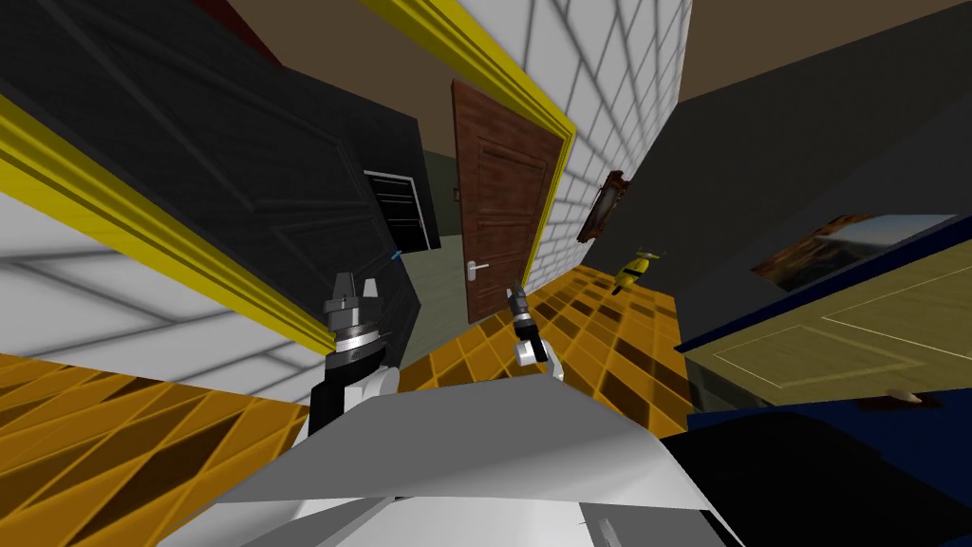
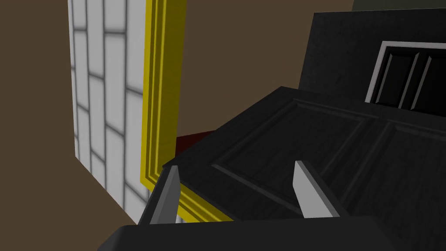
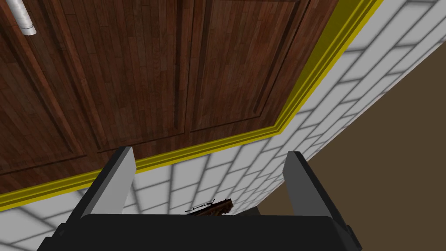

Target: Push the door open

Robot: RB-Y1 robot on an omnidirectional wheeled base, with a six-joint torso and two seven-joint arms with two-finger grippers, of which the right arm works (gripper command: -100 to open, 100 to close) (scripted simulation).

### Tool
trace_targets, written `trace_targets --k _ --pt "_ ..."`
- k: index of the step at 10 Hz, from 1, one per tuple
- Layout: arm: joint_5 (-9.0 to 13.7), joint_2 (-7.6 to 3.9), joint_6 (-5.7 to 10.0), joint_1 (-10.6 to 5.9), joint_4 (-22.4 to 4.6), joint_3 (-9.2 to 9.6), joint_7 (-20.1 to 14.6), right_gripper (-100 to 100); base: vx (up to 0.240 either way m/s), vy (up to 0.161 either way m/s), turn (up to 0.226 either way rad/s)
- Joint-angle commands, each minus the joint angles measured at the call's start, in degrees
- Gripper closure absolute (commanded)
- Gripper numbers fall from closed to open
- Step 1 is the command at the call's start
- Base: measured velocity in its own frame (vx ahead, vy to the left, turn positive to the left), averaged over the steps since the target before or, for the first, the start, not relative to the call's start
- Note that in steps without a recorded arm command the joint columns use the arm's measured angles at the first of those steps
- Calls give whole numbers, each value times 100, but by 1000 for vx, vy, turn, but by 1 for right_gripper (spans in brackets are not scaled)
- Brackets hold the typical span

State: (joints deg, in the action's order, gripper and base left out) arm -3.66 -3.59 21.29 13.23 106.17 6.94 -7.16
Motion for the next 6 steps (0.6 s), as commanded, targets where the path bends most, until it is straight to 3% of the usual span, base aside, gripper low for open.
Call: trace_targets --k 1,2,3,6 --pt "12 -3 -35 -183 -286 29 16 -100 70 -71 96" --pt "20 -5 -49 -296 -488 51 27 -100 70 -71 102" --pt "20 -5 -49 -296 -504 51 27 -100 57 -52 26" --pt "44 -3 -90 -635 -1055 114 59 -100 69 -83 76"
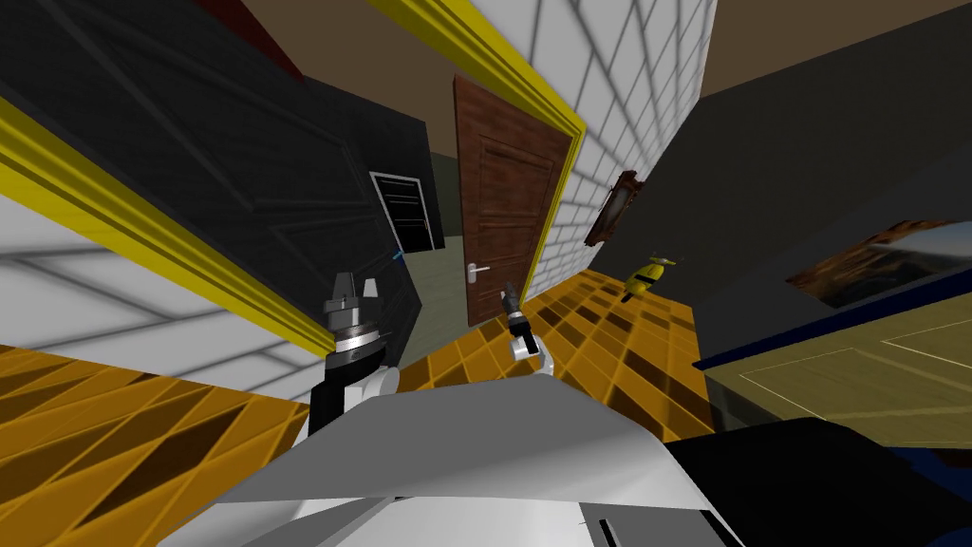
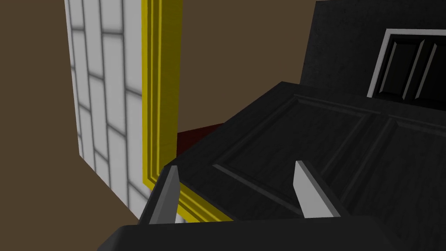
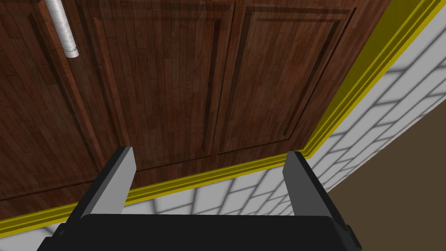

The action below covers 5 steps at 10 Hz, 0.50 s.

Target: Push the door open

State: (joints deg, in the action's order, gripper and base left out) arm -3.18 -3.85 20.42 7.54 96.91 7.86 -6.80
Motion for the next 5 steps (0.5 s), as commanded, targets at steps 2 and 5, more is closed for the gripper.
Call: trace_targets --k 2,5 --pt "5 26 -17 -179 -384 43 34 -100 45 -66 46" --pt "21 39 -44 -401 -779 85 55 -100 60 -76 75"
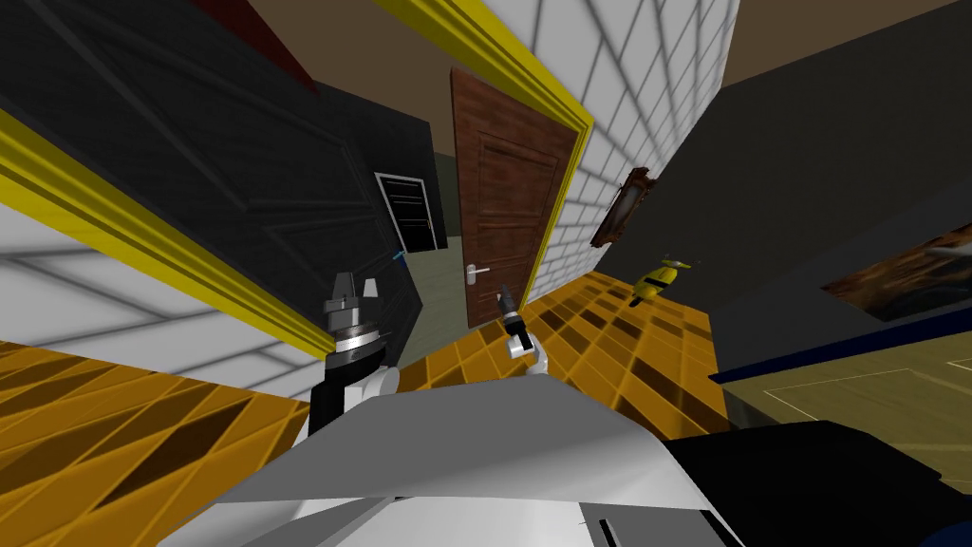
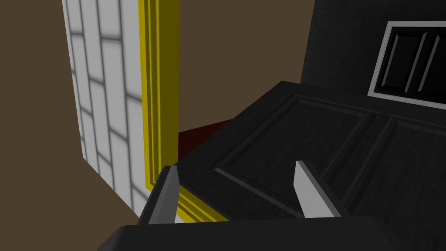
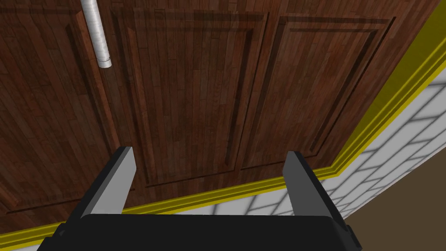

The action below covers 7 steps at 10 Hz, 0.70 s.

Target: Push the door open

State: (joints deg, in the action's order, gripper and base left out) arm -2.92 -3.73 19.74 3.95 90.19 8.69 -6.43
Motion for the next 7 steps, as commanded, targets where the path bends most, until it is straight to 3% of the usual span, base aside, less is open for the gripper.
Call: trace_targets --k 1,7 --pt "2 36 11 -152 -286 23 29 -100 59 -60 47" --pt "46 115 -63 -762 -1390 138 87 -100 78 -88 84"
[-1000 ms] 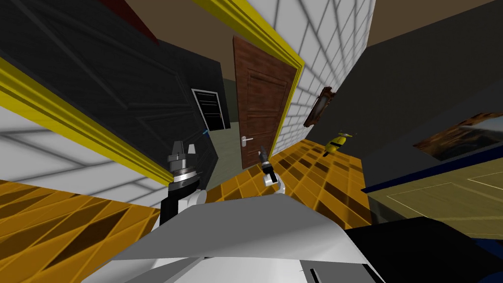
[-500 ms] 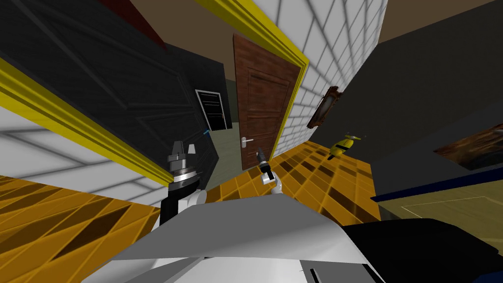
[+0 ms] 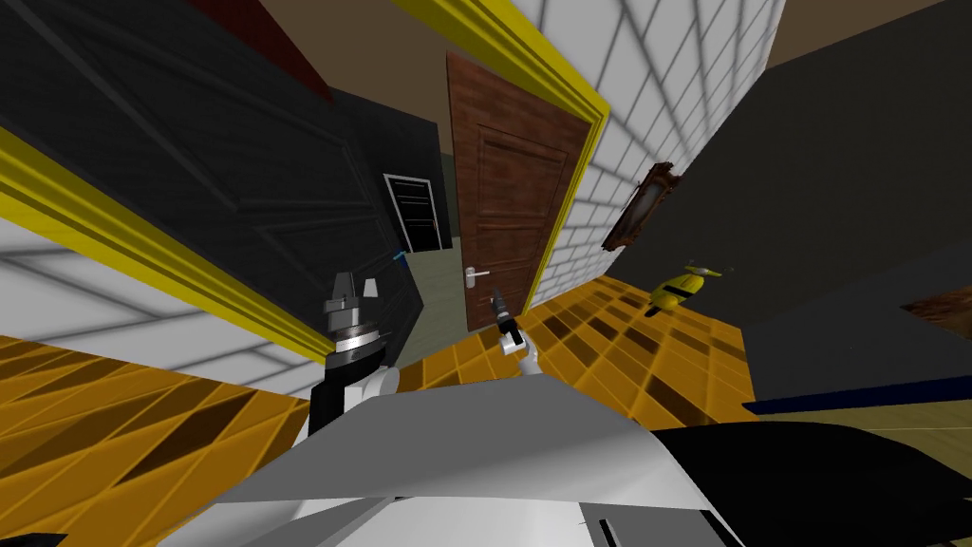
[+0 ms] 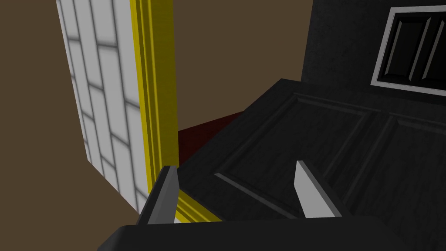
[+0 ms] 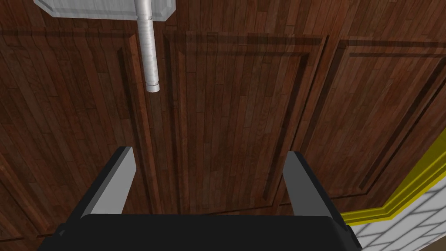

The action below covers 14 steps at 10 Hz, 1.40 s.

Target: Push the door open

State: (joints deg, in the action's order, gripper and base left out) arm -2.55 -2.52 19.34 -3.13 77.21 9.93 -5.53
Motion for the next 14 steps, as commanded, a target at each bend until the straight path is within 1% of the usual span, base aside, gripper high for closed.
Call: trace_targets --k 1,5,8,10,11,12,13,14 --pt "15 11 -35 -148 -258 31 6 -100 55 -112 68" --pt "39 83 -75 -480 -848 93 37 -100 68 -88 67" --pt "53 139 -99 -674 -1195 130 56 -100 56 -71 55" --pt "60 171 -111 -774 -1372 149 65 -100 43 -59 41" --pt "66 201 -121 -860 -1526 165 73 -100 54 -66 45" --pt "70 219 -127 -904 -1604 173 77 -100 60 -70 54" --pt "69 206 -104 -882 -1573 163 71 -100 26 -30 15" --pt "73 127 -89 -905 -1616 139 80 -100 115 48 28"
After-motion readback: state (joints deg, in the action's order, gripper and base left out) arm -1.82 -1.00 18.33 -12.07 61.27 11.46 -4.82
